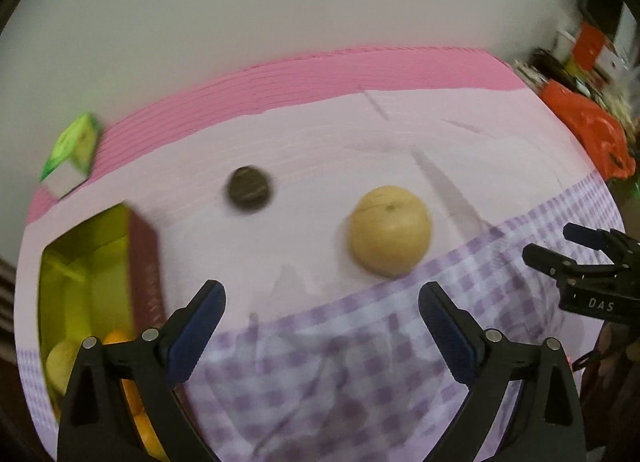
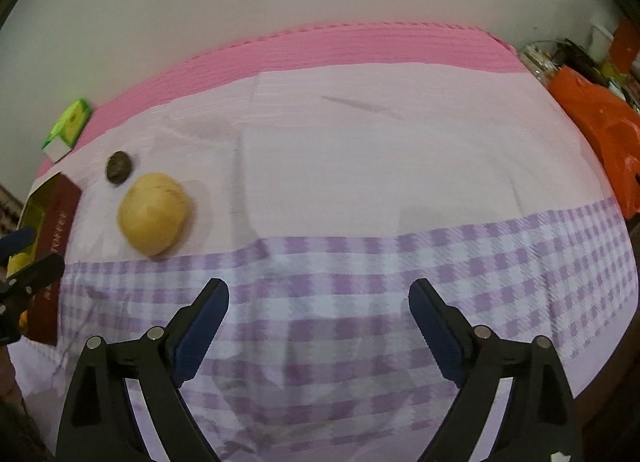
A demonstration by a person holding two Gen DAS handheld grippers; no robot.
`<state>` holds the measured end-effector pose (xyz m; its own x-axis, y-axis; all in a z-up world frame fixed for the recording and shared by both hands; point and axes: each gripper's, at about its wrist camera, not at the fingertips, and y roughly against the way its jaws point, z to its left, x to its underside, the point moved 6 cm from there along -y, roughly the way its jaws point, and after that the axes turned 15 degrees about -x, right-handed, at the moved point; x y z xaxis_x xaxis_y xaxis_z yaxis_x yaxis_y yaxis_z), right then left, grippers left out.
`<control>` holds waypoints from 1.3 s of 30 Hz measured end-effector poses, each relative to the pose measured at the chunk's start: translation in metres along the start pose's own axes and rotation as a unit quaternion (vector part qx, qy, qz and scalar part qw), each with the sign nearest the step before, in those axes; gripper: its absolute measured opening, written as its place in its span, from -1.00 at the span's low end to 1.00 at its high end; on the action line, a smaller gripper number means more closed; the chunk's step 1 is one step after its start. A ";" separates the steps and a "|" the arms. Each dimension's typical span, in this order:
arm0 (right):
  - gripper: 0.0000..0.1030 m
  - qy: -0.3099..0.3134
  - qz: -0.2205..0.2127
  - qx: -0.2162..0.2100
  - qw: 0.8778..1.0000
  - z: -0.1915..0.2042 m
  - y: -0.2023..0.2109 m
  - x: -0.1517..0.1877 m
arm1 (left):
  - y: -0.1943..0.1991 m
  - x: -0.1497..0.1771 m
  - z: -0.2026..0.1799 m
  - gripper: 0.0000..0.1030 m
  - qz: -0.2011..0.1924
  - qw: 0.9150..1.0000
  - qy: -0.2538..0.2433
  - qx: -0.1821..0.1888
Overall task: Organize fruits
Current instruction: 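Move the left gripper to the pale yellow round fruit and grasp it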
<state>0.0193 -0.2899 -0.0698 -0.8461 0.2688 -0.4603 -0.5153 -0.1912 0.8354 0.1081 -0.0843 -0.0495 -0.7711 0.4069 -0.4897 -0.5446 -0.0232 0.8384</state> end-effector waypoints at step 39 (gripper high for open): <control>0.79 0.001 0.021 0.013 1.000 -0.021 -0.017 0.004 | -0.071 -0.019 -0.047 0.30 0.070 0.997 0.003 0.041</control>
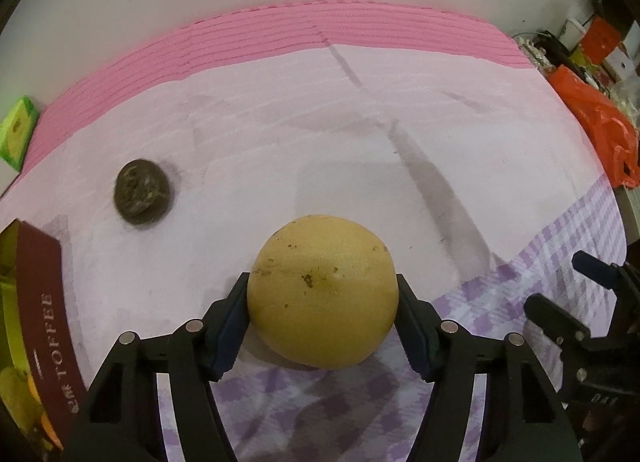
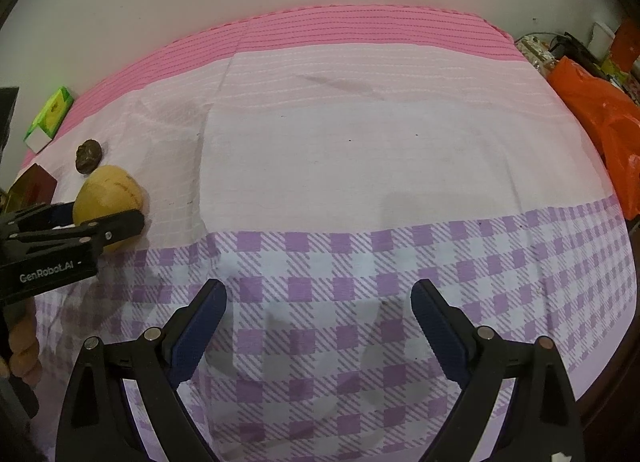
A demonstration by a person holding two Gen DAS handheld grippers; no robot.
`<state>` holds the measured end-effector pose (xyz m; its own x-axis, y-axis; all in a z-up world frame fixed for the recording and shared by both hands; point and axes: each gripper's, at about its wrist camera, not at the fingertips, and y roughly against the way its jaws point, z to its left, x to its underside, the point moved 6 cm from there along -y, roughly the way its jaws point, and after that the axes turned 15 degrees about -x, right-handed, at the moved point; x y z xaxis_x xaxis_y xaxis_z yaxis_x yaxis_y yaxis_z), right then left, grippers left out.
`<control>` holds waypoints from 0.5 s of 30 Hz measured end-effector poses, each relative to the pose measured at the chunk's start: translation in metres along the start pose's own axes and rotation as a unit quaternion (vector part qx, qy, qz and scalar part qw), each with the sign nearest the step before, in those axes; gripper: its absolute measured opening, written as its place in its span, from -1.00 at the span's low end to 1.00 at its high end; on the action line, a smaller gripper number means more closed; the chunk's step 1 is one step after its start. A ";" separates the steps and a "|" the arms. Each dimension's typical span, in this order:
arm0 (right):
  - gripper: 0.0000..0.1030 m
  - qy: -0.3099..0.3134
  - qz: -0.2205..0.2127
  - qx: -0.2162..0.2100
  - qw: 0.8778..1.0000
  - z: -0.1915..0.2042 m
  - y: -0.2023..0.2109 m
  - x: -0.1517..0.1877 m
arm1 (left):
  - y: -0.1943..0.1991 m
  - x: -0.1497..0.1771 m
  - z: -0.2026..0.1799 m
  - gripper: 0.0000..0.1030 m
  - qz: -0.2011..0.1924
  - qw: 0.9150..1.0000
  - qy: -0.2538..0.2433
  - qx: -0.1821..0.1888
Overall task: Organize fruits
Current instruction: 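Move the left gripper to the pale yellow round fruit and grasp it, then carry the pale yellow fruit with the left gripper over the tin tray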
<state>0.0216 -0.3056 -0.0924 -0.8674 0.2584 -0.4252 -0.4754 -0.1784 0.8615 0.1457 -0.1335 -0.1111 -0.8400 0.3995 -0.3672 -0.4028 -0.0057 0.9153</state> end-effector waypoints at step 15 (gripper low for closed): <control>0.79 0.022 -0.007 0.009 1.000 0.007 0.000 0.002 | 0.026 0.020 0.040 0.30 -0.003 0.999 0.028 -0.039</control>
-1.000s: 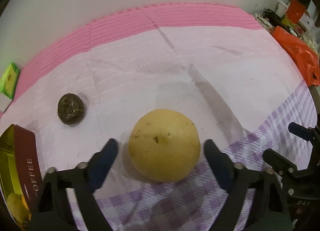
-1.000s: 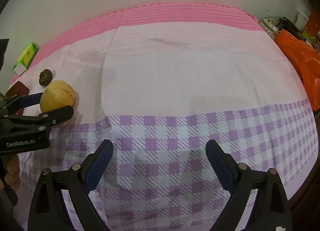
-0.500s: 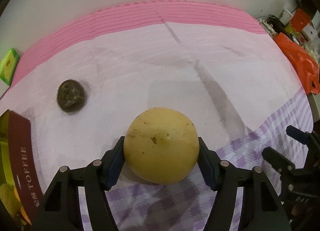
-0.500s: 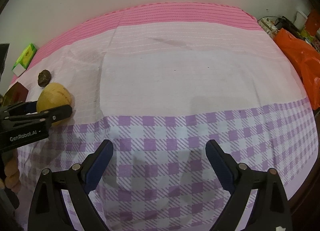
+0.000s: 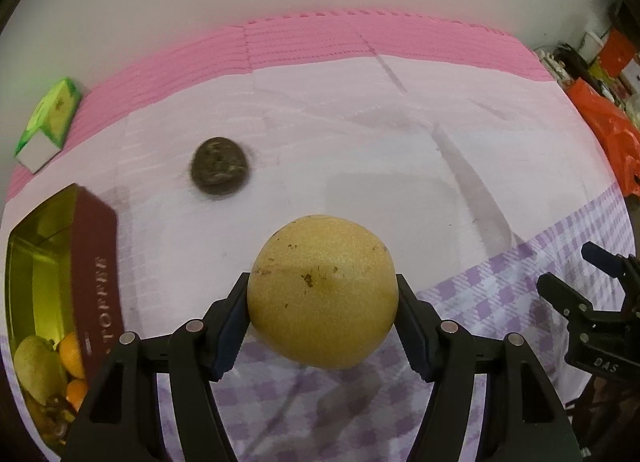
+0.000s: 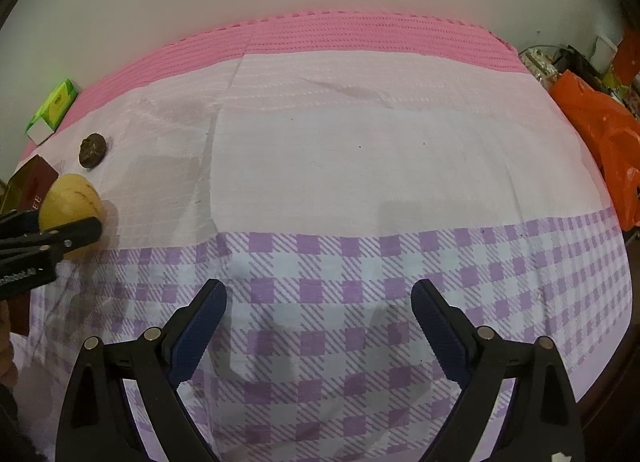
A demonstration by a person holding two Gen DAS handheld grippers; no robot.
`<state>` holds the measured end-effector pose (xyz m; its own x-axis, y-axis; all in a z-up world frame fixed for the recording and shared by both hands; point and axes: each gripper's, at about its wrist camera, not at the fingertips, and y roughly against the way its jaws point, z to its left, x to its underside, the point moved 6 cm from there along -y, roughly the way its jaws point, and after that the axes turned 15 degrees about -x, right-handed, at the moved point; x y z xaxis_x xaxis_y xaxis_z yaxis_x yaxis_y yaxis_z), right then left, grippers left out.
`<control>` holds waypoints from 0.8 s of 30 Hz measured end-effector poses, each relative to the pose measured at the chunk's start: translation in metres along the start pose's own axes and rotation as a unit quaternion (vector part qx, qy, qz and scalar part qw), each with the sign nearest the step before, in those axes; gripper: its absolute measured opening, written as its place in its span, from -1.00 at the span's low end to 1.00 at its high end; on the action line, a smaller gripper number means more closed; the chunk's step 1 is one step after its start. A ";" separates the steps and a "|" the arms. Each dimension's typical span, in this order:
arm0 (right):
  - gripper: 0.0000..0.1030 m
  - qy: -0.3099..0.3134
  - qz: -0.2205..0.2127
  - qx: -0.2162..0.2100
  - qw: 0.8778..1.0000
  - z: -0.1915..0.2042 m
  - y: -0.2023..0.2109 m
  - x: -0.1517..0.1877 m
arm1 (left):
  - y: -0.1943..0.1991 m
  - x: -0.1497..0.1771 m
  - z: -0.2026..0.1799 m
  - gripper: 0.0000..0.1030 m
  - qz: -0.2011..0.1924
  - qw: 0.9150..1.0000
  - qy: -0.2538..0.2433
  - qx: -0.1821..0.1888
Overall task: Organize fruits
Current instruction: 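Carry the pale yellow fruit with the left gripper over the tin tray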
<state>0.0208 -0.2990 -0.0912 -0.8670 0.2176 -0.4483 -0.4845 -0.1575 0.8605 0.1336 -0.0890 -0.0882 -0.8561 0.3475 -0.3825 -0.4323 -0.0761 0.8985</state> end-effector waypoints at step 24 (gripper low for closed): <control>0.79 0.023 -0.026 0.008 0.999 0.026 0.011 -0.005 | 0.026 0.012 0.187 0.30 -0.018 0.988 0.133 -0.079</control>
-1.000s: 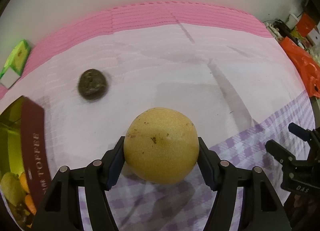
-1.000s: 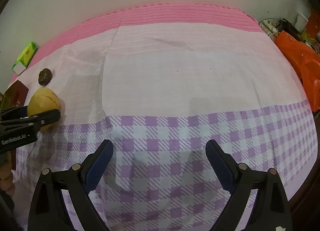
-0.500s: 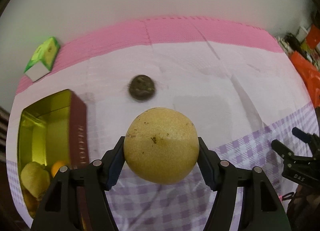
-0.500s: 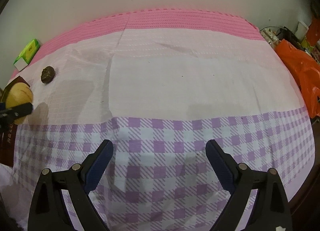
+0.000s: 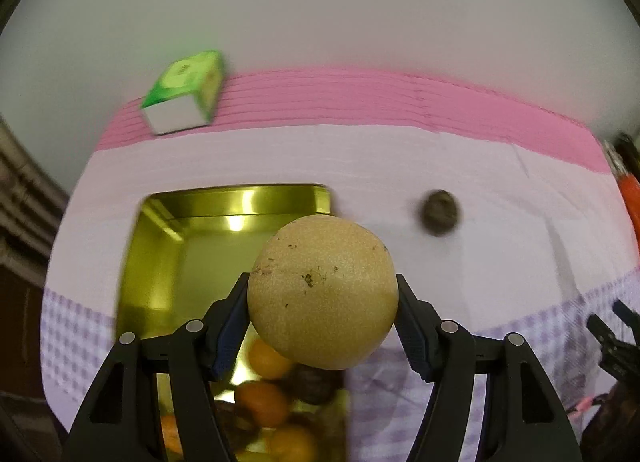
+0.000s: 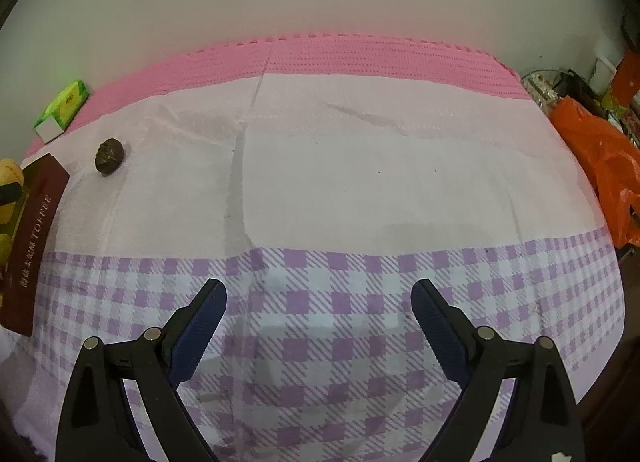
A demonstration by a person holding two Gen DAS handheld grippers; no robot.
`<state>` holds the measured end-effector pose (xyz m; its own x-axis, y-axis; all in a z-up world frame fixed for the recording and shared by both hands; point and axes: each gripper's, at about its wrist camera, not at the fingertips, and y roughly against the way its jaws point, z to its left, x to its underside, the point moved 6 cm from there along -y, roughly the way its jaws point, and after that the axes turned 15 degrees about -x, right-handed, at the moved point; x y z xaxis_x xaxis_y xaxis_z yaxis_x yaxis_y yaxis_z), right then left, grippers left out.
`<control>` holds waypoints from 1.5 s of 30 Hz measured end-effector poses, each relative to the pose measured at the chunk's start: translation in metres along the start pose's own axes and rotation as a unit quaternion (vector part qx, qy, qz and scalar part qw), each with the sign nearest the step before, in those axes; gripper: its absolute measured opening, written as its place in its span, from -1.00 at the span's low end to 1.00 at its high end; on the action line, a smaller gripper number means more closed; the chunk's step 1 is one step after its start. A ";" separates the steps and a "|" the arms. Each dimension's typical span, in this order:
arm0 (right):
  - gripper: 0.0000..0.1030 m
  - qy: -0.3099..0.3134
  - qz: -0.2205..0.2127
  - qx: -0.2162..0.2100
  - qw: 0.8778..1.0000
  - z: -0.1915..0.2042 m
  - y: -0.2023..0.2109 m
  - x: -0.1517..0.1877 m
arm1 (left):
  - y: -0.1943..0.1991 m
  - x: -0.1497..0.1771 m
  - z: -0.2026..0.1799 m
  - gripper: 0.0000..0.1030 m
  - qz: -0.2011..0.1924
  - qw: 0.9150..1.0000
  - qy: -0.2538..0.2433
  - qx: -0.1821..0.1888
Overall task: Organize fruits
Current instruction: 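Carry the pale yellow fruit with the left gripper over the tin tray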
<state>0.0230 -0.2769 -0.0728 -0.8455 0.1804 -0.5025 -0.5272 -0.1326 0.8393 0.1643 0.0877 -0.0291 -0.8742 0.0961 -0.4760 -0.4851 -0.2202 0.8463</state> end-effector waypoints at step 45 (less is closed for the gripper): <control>0.79 0.106 0.034 -0.081 0.990 0.142 -0.046 -0.039 | -0.096 0.022 0.068 0.30 0.087 0.995 0.033 -0.040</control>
<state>0.0926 -0.1398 -0.0625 -0.8693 -0.0412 -0.4927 -0.4606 -0.2946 0.8373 0.1901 0.1769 -0.1045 -0.9403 -0.0134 -0.3400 -0.3201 -0.3041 0.8972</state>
